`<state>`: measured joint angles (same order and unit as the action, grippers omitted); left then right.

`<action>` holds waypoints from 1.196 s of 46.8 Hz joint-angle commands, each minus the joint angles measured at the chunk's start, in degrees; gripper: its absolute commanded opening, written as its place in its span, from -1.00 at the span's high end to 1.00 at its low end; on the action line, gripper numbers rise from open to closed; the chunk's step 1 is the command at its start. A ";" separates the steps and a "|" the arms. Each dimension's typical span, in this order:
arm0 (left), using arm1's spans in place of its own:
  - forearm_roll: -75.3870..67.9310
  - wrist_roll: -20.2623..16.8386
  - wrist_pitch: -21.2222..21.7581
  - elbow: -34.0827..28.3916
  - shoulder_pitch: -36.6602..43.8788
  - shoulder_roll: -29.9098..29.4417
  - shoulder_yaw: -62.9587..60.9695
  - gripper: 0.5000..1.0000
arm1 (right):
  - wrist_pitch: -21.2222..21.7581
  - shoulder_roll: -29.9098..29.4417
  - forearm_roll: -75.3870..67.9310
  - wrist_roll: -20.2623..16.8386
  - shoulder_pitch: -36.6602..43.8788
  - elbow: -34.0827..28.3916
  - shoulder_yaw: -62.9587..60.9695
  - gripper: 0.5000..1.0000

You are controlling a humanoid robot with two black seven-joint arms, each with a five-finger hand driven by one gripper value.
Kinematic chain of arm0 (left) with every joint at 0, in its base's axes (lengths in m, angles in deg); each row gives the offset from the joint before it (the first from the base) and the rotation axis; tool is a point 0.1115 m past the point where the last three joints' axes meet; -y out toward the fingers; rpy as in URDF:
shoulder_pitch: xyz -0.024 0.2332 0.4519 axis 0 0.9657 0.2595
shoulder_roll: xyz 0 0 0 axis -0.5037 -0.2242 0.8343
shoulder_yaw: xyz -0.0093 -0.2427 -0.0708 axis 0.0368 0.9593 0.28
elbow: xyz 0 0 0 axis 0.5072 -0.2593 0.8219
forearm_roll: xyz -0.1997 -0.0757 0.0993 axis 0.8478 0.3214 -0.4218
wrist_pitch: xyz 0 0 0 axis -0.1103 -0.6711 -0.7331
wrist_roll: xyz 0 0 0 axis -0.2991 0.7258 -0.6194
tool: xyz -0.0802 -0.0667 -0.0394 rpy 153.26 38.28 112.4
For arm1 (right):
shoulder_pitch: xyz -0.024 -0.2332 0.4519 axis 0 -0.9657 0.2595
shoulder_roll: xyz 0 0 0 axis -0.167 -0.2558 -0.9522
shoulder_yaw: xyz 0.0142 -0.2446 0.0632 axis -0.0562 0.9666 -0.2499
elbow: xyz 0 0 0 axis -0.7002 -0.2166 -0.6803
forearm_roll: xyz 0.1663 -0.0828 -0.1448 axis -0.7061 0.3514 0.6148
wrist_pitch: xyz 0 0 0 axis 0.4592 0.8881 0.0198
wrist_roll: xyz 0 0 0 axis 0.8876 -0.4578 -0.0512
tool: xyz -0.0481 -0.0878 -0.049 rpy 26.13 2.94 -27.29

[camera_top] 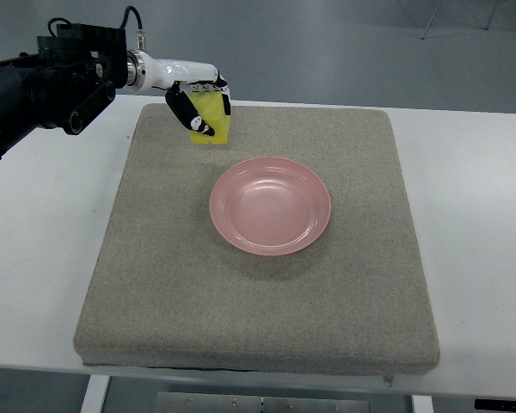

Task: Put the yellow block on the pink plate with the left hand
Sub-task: 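Lift the yellow cube and carry it over the pink plate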

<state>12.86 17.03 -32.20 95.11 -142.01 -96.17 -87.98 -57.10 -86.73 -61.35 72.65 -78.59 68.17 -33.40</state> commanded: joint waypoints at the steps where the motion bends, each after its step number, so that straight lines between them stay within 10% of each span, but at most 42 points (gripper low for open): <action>1: -0.09 0.00 0.15 2.04 -0.62 0.35 0.05 1.00 | 0.00 0.00 0.01 0.00 0.05 0.00 0.00 -0.69; 24: -1.59 0.00 0.41 19.53 -5.28 0.79 0.05 1.00 | 0.00 0.00 0.01 0.00 0.05 0.00 0.00 -0.69; 56: -5.28 -0.09 0.76 22.35 -3.88 0.70 -0.30 0.92 | 0.00 0.00 0.01 0.00 0.05 0.00 0.00 -0.69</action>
<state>7.57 16.94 -31.60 117.47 -146.08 -95.39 -88.28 -57.10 -86.73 -61.34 72.65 -78.55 68.17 -33.41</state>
